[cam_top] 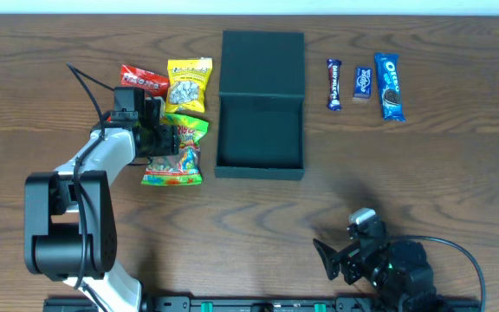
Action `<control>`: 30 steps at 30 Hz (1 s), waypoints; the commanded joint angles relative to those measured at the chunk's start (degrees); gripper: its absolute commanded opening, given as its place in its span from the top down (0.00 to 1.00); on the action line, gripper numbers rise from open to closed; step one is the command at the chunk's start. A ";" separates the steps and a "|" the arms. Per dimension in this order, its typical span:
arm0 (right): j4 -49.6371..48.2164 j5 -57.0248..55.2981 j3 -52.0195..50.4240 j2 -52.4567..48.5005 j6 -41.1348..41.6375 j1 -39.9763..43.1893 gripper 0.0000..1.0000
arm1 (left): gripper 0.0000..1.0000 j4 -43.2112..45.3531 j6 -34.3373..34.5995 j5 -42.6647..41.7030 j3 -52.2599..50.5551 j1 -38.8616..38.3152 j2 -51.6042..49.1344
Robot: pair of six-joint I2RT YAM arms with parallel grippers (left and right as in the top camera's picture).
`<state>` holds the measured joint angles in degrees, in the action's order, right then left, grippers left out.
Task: Pack container
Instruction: 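Reach left gripper to the green Haribo bag and grasp it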
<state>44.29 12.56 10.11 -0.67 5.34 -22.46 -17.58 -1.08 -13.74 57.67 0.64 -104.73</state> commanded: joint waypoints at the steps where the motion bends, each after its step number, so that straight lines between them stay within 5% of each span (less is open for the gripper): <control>1: 0.09 -0.13 -0.35 0.37 -1.16 -0.87 0.01 | 0.37 -1.60 0.44 -0.68 -0.50 0.07 -0.35; 18: 0.09 -0.13 -0.35 0.37 -1.16 -0.87 0.01 | 0.32 -6.08 1.07 -0.96 -0.44 0.07 13.86; 30: 0.09 -0.13 -0.35 0.37 -1.16 -0.87 0.01 | 0.32 -9.70 0.57 -0.55 -2.97 -5.62 12.85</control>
<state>44.29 12.56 10.11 -0.67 5.34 -22.46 -27.66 -0.14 -14.68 56.12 -3.09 -90.96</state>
